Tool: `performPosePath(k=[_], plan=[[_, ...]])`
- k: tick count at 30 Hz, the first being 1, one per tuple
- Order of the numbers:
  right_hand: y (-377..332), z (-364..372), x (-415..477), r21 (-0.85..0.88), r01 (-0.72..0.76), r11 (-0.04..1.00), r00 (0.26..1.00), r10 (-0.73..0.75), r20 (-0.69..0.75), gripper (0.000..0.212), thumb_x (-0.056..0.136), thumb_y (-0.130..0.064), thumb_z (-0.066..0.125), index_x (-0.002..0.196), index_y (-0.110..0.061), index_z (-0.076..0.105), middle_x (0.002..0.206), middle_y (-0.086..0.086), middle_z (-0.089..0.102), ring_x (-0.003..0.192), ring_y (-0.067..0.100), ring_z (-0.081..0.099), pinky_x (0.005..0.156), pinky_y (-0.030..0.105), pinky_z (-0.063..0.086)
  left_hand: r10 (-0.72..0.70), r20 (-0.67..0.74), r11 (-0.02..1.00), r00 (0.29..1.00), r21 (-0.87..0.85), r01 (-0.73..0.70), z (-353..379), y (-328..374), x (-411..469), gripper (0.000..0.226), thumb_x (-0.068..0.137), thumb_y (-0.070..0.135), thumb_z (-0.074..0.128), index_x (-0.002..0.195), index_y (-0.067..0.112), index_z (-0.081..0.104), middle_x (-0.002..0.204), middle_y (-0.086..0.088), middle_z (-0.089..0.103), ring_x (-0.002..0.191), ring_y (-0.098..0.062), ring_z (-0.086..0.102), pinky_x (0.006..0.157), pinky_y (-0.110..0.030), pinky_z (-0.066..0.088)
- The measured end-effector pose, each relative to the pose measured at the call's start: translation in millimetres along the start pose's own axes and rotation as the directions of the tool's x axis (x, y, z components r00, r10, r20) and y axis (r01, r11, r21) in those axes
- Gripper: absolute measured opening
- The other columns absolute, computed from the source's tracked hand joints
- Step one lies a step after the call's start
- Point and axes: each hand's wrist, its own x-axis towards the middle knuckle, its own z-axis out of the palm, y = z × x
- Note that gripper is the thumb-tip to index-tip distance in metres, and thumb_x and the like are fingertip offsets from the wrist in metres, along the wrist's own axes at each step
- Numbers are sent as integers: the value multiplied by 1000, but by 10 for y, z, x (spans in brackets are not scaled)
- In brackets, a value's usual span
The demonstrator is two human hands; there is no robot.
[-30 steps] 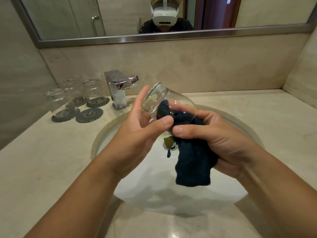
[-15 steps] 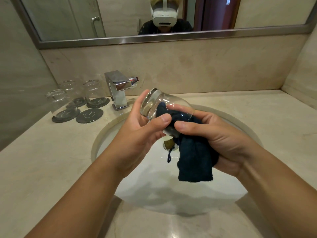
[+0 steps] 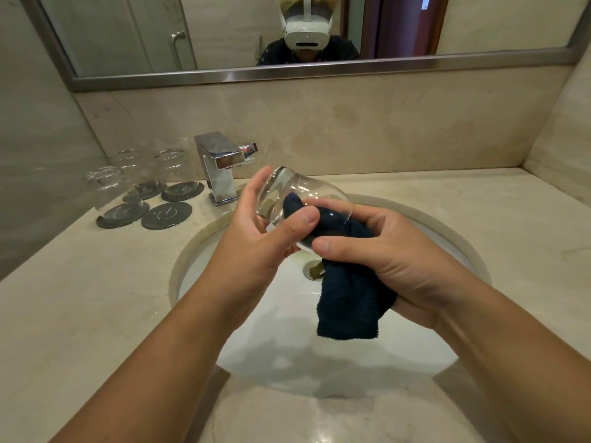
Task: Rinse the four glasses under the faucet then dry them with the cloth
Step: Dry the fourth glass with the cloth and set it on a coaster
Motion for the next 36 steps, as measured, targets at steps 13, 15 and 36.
performPosePath(k=[13,15,36], plan=[[3,-4,-12,85,-94,992,991,85,101,33,76,-5,79,108,-13,81,95,13,74,76,22,70,69,31,60,26,111,995,993,-99,-15,-21,-33,14,107,73,19,81,165,29,29,132,-8,75,128,-29,70,111,-41,54],[-1,10,-14,59,-50,997,996,45,79,36,75,-3,81,110,-11,80,99,15,76,81,25,72,77,35,62,-7,138,995,990,-101,21,-20,-17,1,105,76,26,81,166,29,28,140,-11,70,133,-30,67,116,-48,50],[-28,-45,-18,51,78,996,996,-80,38,38,76,-12,83,114,-16,81,110,17,76,93,26,68,81,30,59,-56,146,993,988,-94,71,9,34,-28,93,76,51,92,154,41,41,153,2,63,140,-26,62,121,-50,42]])
